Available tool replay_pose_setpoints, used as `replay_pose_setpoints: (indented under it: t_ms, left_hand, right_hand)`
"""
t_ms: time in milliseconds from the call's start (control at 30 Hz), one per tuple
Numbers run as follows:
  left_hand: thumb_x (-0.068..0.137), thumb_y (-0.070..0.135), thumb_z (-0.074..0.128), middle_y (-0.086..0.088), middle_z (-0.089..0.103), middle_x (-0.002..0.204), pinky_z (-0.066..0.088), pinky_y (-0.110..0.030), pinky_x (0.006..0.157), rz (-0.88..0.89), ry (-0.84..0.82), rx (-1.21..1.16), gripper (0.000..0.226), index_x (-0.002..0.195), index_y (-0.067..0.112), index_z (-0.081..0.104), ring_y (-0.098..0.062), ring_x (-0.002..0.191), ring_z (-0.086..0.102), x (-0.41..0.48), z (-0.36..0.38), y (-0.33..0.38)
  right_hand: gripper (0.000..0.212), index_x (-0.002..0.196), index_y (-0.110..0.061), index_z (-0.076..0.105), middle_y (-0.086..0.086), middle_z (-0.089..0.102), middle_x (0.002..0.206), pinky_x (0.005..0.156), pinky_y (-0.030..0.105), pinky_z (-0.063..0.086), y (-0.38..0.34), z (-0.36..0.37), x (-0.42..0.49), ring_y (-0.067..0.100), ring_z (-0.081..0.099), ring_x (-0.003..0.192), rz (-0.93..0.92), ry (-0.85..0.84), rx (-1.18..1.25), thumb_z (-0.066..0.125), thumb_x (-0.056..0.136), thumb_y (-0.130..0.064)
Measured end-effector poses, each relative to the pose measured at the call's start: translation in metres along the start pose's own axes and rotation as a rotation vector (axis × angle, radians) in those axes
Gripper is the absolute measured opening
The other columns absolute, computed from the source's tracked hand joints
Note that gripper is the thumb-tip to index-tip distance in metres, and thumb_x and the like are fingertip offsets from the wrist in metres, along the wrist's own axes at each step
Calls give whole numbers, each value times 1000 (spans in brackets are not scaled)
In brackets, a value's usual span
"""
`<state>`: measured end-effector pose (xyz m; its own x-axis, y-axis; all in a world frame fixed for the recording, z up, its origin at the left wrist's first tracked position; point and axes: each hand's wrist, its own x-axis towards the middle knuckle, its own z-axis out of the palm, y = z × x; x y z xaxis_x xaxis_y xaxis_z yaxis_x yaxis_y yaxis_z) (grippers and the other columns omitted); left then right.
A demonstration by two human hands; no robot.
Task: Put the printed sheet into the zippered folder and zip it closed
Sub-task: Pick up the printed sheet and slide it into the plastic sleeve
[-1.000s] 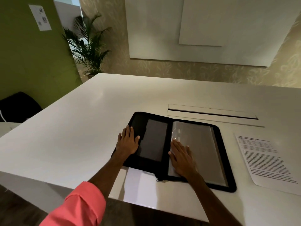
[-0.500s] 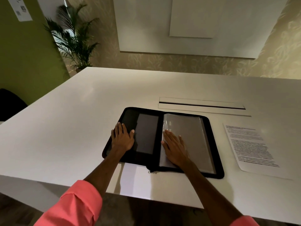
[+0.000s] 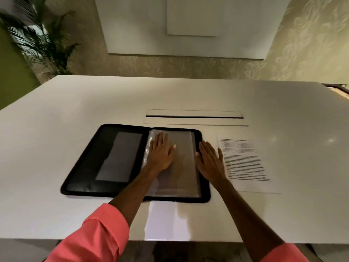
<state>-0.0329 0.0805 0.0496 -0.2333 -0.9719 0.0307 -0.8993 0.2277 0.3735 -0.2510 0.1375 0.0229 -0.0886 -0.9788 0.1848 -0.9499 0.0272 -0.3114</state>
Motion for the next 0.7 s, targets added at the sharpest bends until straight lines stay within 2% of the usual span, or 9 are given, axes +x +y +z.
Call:
replay_pose_setpoints:
  t_ms: [267, 433, 500, 633, 700]
  left_hand:
    - [118, 49, 23, -8, -11, 184, -1, -47, 141, 167, -99, 8, 72, 176, 15, -2, -26, 172, -7, 20, 64, 122]
    - [117, 52, 24, -8, -8, 184, 0, -46, 141, 223, -131, 9, 74, 176, 14, 1, -25, 173, -6, 25, 94, 176]
    - [117, 53, 23, -9, -7, 184, 1, -46, 141, 231, -149, 21, 75, 176, 12, 1, -26, 173, -5, 24, 103, 190]
    - [118, 48, 24, -13, -4, 184, 4, -45, 141, 215, -183, 37, 73, 175, 8, 2, -27, 173, -2, 25, 118, 201]
    - [118, 47, 23, -13, -5, 184, 3, -45, 141, 202, -200, 33, 73, 175, 7, 0, -27, 173, -3, 21, 126, 203]
  right_hand:
    - [56, 167, -19, 34, -2, 29, 175, 134, 53, 11, 101, -34, -2, 15, 21, 165, 122, 45, 1, 38, 114, -40]
    - [57, 167, -17, 33, 2, 30, 175, 134, 52, 14, 155, -50, -7, 19, 23, 165, 208, 47, 6, 39, 114, -37]
    - [57, 165, -14, 35, 5, 34, 172, 133, 51, 21, 173, -56, -10, 24, 28, 162, 257, 60, 11, 42, 113, -35]
    - [53, 153, -7, 46, 12, 49, 154, 115, 48, 45, 194, -64, -13, 33, 45, 142, 407, 110, 76, 56, 104, -25]
    - [44, 141, -5, 53, 16, 54, 142, 106, 48, 48, 200, -64, -16, 36, 49, 132, 489, 122, 77, 58, 101, -23]
